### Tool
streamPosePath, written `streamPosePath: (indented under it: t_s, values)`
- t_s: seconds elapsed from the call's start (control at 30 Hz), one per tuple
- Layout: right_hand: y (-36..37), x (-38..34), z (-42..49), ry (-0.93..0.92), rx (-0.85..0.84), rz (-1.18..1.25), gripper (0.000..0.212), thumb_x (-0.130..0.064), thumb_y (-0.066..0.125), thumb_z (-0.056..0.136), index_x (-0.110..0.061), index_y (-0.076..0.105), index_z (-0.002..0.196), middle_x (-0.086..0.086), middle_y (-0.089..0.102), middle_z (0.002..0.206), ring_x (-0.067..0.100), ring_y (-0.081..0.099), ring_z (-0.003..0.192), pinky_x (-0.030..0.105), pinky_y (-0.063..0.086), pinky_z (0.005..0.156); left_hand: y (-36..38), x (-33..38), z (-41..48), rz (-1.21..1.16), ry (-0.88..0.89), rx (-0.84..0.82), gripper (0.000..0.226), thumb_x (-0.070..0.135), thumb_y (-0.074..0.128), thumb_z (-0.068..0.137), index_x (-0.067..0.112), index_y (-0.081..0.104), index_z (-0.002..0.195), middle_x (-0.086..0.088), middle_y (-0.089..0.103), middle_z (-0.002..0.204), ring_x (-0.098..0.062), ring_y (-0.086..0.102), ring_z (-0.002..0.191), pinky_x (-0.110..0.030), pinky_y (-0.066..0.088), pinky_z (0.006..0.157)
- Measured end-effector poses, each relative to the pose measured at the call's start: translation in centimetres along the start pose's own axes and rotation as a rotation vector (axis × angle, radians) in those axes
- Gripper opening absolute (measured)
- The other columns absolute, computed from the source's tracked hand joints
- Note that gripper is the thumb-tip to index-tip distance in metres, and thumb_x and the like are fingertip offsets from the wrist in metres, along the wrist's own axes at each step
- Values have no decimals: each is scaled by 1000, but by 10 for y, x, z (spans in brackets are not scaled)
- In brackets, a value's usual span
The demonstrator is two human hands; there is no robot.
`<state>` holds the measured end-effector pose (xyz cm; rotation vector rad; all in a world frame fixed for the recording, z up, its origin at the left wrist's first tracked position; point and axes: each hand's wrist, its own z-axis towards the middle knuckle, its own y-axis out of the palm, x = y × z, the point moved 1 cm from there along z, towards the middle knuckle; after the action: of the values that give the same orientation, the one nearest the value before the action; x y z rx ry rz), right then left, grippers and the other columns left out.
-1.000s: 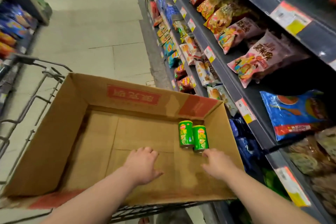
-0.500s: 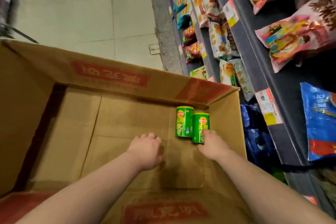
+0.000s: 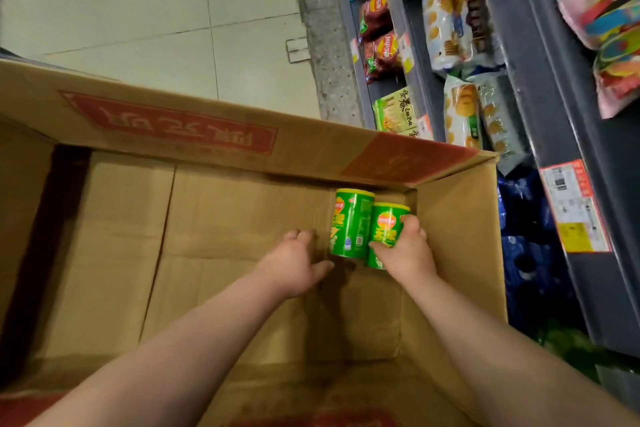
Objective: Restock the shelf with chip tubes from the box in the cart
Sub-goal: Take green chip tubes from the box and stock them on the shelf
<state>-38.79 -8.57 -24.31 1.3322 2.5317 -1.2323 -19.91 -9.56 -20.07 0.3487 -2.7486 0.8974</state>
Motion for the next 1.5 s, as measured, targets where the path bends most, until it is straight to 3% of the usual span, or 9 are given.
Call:
streamPosePath:
  t_s: [0.17, 0.3, 0.53, 0.63, 0.87, 1.13, 1.27, 1.4, 1.5]
  values:
    - [8, 3, 6, 59, -14, 83, 80, -28, 78, 75, -13, 27, 134, 14, 48, 130, 34, 55, 110, 37, 44, 89, 0, 10, 27, -332, -94, 33, 75, 42, 59, 90, 10, 24, 148, -15, 41, 144, -30, 43, 130, -31, 35, 104]
    - [14, 6, 6, 72, -52, 154, 85, -27, 77, 76, -18, 20, 139, 10, 55, 124, 31, 58, 106, 35, 46, 87, 2, 21, 39, -602, -158, 30, 64, 31, 54, 95, 8, 25, 148, -16, 45, 142, -29, 49, 125, -32, 40, 102]
    - [21, 14, 7, 123, -138, 234, 84, -21, 70, 77, -28, 14, 140, 2, 57, 117, 26, 59, 99, 33, 49, 83, 19, 21, 54, -825, -259, -28, 46, 22, 69, 84, 10, 50, 124, -15, 63, 118, -30, 63, 103, -42, 52, 93]
    - [28, 18, 2, 139, -150, 316, 94, -18, 76, 73, -25, 15, 145, 3, 56, 124, 23, 58, 105, 31, 47, 89, 24, 16, 51, -942, -297, -72, 47, 19, 73, 81, 6, 52, 122, -15, 66, 112, -28, 66, 98, -37, 54, 85]
    - [41, 18, -16, 169, -198, 273, 102, -27, 77, 73, -32, 7, 147, 2, 55, 126, 24, 57, 109, 37, 48, 93, 39, 0, 37, -964, -330, -64, 63, 14, 78, 76, 9, 35, 122, -15, 60, 115, -25, 63, 91, -29, 50, 65]
    - [35, 3, -68, 155, -100, 429, 97, -25, 76, 68, -32, 20, 146, 0, 55, 122, 22, 56, 106, 39, 48, 94, 23, -10, -2, -835, -198, -43, 60, 32, 80, 72, 14, 47, 118, -9, 65, 108, -20, 64, 86, -26, 47, 64]
    - [23, -15, -107, 95, -48, 535, 91, -18, 74, 73, -28, 21, 146, 3, 56, 122, 19, 56, 101, 28, 44, 83, -1, -14, -42, -778, -84, 21, 76, 48, 80, 53, 15, 50, 114, -7, 67, 104, -19, 65, 86, -27, 48, 65]
    - [12, -31, -152, 28, 23, 618, 88, -12, 73, 74, -25, 23, 146, 2, 55, 115, 18, 57, 99, 31, 49, 84, -19, -19, -86, -794, 46, 49, 79, 49, 78, 51, 17, 48, 117, -4, 67, 104, -18, 65, 87, -25, 44, 58]
    - [3, -39, -184, -20, 79, 654, 82, -9, 71, 76, -24, 26, 143, 1, 56, 106, 12, 57, 86, 23, 46, 66, -29, -19, -117, -798, 135, 65, 75, 51, 76, 54, 19, 46, 115, -3, 66, 103, -16, 64, 86, -26, 43, 59]
